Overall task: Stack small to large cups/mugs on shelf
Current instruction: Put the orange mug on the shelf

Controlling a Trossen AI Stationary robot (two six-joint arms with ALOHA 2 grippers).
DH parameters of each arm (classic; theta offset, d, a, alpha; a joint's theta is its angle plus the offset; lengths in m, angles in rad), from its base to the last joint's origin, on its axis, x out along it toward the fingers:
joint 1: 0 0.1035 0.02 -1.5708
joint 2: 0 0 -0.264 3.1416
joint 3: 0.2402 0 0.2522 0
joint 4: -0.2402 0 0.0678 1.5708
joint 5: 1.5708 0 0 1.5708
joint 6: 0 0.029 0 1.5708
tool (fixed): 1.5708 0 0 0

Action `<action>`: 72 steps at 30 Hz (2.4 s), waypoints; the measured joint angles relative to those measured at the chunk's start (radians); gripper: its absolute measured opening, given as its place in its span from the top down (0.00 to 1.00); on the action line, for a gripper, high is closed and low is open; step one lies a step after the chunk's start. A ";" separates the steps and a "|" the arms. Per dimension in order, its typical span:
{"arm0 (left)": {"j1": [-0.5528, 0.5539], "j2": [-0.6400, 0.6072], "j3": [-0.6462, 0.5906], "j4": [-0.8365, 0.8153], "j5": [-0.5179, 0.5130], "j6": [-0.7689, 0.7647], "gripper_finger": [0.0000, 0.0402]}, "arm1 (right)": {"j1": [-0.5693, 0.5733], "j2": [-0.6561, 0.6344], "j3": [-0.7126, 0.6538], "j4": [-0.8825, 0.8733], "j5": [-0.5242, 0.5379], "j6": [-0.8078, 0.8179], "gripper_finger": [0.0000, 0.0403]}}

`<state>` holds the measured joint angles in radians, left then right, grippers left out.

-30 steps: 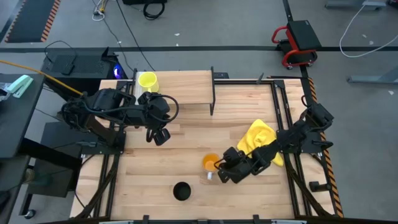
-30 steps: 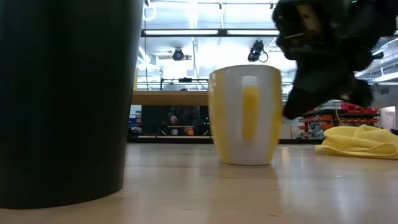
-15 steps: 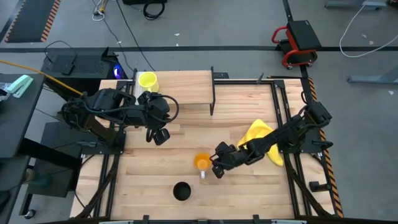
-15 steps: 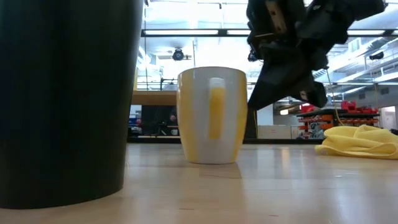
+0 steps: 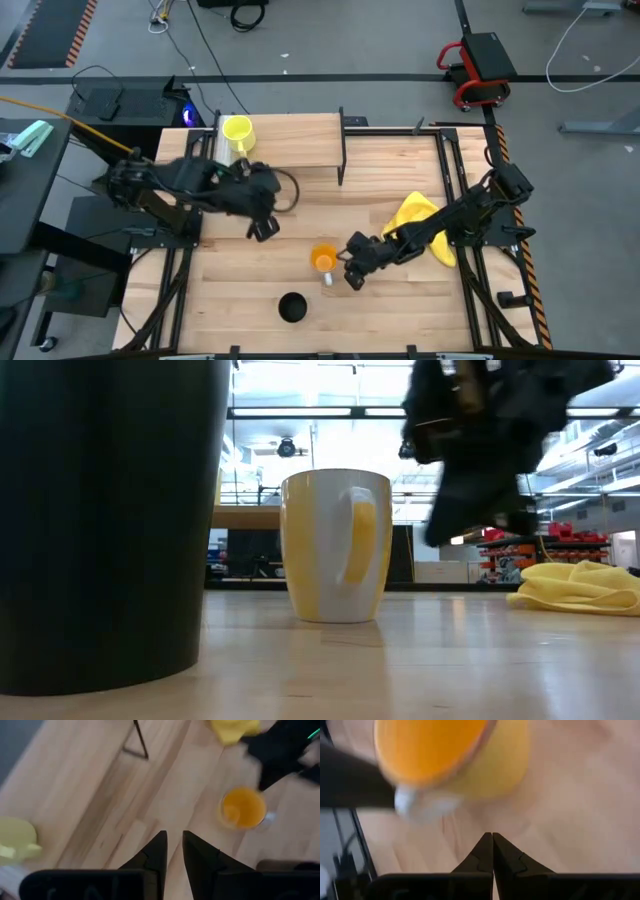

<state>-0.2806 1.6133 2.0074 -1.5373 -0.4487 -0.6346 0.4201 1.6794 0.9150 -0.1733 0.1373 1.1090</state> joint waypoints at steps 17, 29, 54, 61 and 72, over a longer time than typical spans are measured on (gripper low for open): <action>-0.059 0.000 -0.481 0.367 0.050 -0.182 0.87 | 0.042 0.000 0.000 0.006 0.067 0.008 0.99; -0.046 -0.001 -0.619 0.570 0.163 -0.220 0.89 | -0.021 0.013 0.000 0.067 0.030 -0.073 0.99; -0.028 -0.001 -0.642 0.649 0.248 -0.251 0.91 | -0.164 0.078 0.000 0.271 -0.087 -0.227 0.99; -0.009 -0.001 -0.642 0.649 0.248 -0.253 0.90 | -0.195 0.078 0.000 0.288 -0.132 -0.245 0.99; 0.000 -0.001 -0.642 0.649 0.248 -0.251 0.91 | -0.104 0.078 0.000 0.280 -0.107 -0.211 0.99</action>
<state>-0.2809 1.6123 1.3659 -0.8879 -0.2008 -0.8853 0.3165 1.7573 0.9150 0.1066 0.0300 0.8978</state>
